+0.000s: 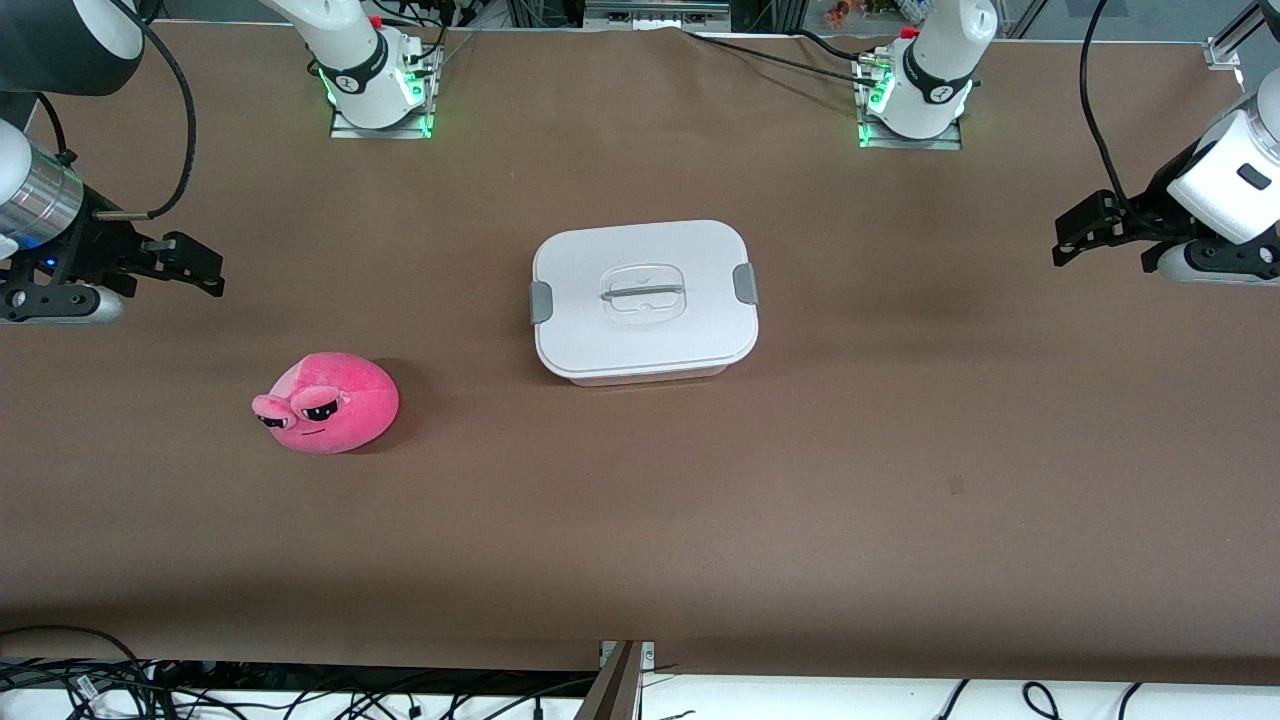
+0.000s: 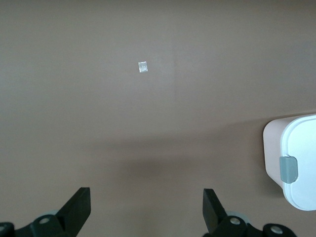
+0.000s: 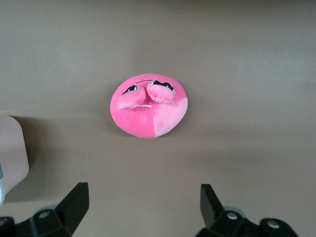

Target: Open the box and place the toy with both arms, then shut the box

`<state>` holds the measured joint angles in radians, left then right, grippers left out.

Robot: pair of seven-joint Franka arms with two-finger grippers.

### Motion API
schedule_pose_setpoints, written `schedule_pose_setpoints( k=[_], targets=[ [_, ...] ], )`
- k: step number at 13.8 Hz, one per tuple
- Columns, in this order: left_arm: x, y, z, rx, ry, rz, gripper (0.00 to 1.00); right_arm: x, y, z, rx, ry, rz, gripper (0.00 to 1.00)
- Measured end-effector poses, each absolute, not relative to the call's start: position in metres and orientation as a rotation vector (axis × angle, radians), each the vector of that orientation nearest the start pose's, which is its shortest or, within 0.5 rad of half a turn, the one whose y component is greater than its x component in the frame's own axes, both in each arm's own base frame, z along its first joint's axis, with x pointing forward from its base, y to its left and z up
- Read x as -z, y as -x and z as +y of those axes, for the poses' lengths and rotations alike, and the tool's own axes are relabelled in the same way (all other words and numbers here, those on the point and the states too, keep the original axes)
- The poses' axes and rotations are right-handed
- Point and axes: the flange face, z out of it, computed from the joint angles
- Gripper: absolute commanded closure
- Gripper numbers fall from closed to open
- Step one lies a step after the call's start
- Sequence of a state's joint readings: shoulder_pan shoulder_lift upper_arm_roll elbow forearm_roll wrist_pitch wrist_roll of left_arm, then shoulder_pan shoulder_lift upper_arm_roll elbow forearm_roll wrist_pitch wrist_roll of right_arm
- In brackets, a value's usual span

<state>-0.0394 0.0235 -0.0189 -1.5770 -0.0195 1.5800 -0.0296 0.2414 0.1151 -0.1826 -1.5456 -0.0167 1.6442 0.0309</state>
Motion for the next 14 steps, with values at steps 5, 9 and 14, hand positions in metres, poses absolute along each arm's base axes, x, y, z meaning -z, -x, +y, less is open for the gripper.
schedule_pose_setpoints(
  k=[5, 9, 14],
  targets=[
    [-0.61, -0.56, -0.035, -0.045, 3.16, 0.049, 0.0, -0.578, -0.593, 0.038, -0.021, 3.179, -0.044, 0.0],
    [-0.602, -0.556, -0.037, -0.141, 3.154, 0.075, 0.0, -0.578, -0.593, 0.038, -0.021, 3.18, -0.043, 0.0],
    [-0.579, -0.551, -0.051, -0.331, 3.11, 0.602, 0.0, -0.577, -0.593, 0.038, -0.023, 3.18, -0.043, 0.0]
  ],
)
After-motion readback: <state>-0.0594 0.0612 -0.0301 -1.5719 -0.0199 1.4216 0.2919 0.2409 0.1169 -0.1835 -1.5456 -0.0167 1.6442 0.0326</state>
